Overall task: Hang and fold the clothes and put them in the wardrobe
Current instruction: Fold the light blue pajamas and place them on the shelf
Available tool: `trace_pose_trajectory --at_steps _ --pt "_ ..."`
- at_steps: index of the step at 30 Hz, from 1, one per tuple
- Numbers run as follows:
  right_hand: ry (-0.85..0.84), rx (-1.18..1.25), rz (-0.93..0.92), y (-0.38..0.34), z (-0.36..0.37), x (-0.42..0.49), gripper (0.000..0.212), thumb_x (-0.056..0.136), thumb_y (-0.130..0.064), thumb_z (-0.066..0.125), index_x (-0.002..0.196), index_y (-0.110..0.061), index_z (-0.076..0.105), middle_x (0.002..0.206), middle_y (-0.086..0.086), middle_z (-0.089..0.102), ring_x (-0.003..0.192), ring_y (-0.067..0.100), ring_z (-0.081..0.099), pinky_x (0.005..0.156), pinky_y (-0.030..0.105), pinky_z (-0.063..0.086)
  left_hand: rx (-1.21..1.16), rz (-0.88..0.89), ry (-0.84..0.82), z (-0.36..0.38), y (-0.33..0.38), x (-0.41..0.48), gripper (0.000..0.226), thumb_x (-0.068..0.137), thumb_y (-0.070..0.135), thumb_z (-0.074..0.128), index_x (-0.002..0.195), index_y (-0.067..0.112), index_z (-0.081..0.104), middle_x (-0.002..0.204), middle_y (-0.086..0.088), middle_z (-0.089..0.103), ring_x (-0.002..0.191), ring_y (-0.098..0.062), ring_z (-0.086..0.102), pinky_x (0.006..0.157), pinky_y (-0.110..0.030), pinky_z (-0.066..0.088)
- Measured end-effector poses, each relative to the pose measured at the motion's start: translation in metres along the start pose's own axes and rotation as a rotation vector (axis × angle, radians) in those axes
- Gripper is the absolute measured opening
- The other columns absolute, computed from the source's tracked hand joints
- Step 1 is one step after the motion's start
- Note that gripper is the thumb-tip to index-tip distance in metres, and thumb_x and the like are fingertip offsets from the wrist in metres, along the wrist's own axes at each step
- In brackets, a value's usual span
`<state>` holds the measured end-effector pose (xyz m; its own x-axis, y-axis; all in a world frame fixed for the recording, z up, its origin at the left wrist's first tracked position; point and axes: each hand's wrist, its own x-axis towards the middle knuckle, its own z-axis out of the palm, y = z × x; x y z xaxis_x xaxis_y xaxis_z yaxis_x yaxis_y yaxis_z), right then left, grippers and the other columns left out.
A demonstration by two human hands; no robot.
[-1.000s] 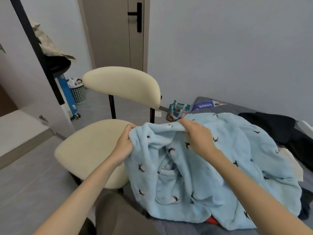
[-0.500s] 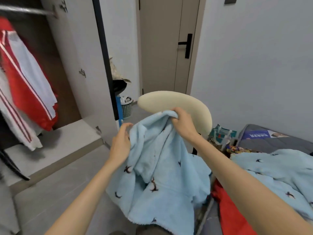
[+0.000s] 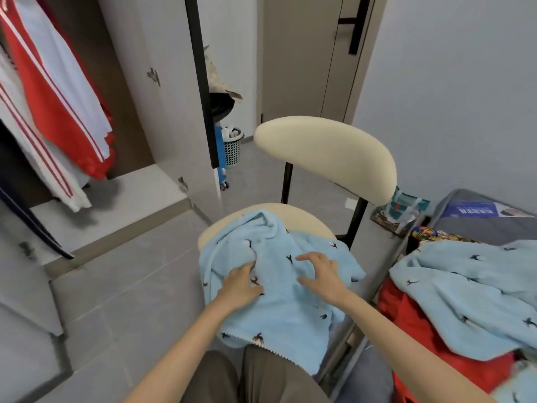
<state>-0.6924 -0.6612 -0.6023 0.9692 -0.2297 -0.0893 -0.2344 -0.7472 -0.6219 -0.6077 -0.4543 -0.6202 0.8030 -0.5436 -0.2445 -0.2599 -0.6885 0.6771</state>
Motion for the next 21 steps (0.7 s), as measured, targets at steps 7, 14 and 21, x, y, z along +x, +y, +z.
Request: trace_pose_trajectory --at_steps 7,14,21 --pt "-0.273 -0.067 0.311 0.054 0.023 -0.039 0.105 0.073 -0.051 0.078 0.148 -0.043 0.005 0.155 0.017 -0.003 0.145 0.037 0.000 0.113 0.053 0.011 -0.204 -0.089 0.044 0.029 -0.007 -0.004 0.074 0.088 0.036 0.066 0.147 0.020 0.023 0.147 0.000 0.038 0.133 -0.022 0.040 0.097 -0.026 0.036" --pt "-0.128 0.384 0.423 0.052 0.025 -0.049 0.061 0.086 -0.021 0.071 0.130 -0.014 0.030 0.124 0.007 0.055 0.101 0.017 0.056 0.091 0.037 0.050 -0.459 -0.034 0.057 0.008 0.017 -0.013 0.034 0.090 0.039 0.064 0.120 0.031 0.050 0.118 0.016 0.057 0.112 -0.011 0.056 0.085 -0.025 0.047" --pt "0.288 0.711 0.120 -0.019 -0.067 -0.043 0.022 0.089 -0.016 0.067 0.107 -0.012 0.055 0.084 0.011 0.064 0.071 0.019 0.062 0.058 0.025 0.047 -0.789 0.028 0.373 -0.051 0.075 -0.027 0.027 0.089 0.033 0.067 0.108 0.018 0.055 0.104 -0.002 0.065 0.089 -0.012 0.066 0.070 -0.027 0.053"
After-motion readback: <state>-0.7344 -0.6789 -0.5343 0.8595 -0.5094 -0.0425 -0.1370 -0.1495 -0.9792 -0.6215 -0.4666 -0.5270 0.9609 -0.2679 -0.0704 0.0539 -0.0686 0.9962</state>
